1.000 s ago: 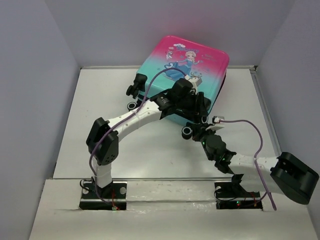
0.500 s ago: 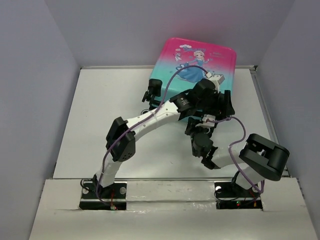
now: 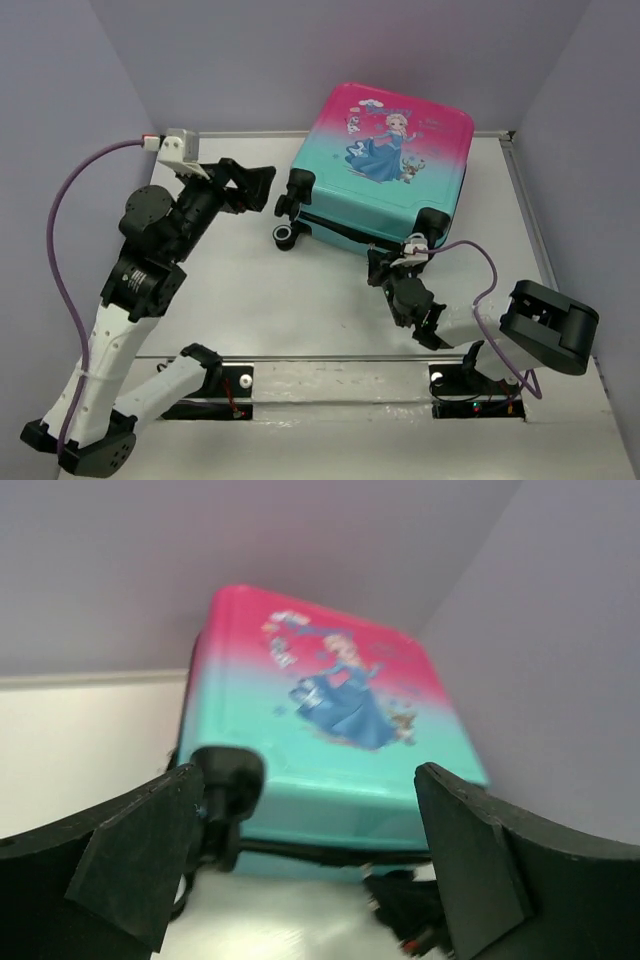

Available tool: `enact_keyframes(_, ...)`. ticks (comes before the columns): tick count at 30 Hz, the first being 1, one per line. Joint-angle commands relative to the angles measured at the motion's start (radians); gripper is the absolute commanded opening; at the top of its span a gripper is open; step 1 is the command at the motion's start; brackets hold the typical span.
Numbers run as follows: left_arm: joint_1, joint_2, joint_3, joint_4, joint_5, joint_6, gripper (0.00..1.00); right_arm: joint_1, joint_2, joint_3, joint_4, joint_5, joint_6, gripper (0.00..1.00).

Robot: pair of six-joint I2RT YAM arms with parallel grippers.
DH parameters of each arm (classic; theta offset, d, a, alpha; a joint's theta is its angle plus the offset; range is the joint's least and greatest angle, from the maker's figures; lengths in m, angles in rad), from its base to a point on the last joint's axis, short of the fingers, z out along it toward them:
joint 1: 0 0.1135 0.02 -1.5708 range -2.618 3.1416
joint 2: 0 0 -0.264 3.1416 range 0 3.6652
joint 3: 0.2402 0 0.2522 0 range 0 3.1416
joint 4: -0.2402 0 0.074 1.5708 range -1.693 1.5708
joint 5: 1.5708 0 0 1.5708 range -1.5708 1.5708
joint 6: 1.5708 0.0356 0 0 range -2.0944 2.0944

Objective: Pack the luggage

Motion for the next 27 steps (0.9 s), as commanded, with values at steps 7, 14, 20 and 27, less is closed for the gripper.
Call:
enact_keyframes(7,0.070,0.150,-0.269,-0.072,0.166,0.230,0.99,0.019,-0.048,0.019,0.078,-0.129,0.085,0.07)
enact_keyframes(14,0.070,0.324,-0.180,-0.067,0.197,0.253,0.99,0.019,-0.066,0.004,0.069,-0.144,0.091,0.07)
enact_keyframes(20,0.070,0.418,-0.128,-0.055,0.191,0.256,0.99,0.019,-0.083,-0.012,0.062,-0.152,0.093,0.07)
enact_keyframes(27,0.070,0.535,-0.051,-0.087,0.170,0.279,0.80,0.000,-0.104,-0.009,0.033,-0.176,0.093,0.07)
